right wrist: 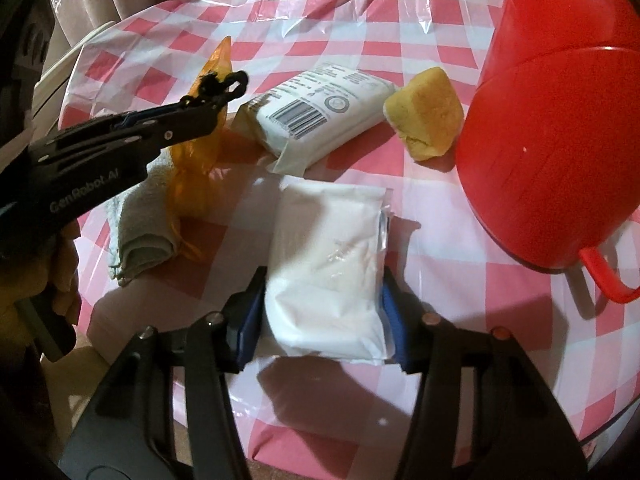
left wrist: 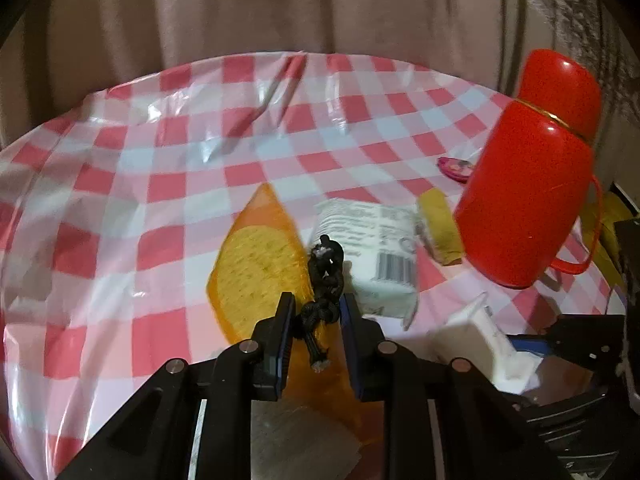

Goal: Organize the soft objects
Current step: 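Grasp the black bead chain with the left tool while the right tool grasps the white packet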

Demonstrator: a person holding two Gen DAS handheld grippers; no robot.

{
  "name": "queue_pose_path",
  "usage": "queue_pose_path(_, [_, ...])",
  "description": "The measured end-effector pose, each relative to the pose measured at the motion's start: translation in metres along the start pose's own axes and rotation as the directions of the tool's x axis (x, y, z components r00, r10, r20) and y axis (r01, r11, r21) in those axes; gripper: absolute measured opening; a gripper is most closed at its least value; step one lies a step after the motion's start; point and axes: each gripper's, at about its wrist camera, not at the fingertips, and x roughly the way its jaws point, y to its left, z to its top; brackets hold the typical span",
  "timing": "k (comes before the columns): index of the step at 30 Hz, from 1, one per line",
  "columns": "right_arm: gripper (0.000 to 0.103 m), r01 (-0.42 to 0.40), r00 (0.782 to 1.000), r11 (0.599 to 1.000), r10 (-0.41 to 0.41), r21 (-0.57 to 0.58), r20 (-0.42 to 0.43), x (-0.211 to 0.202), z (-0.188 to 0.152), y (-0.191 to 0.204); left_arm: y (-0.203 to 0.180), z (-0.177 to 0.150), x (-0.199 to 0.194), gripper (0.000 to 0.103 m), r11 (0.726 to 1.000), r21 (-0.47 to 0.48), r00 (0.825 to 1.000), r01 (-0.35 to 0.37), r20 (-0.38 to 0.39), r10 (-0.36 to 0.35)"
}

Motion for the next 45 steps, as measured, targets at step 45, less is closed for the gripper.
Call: queue_pose_path(45, [0.053, 0.001, 0.999, 0.999, -0.003, 0.043, 0.048, -0.028, -0.014, -0.017, -0.038, -0.018, -0.035, 0.007, 0.981, -0.049, 0.982, 0.187, 0.001, -0.187])
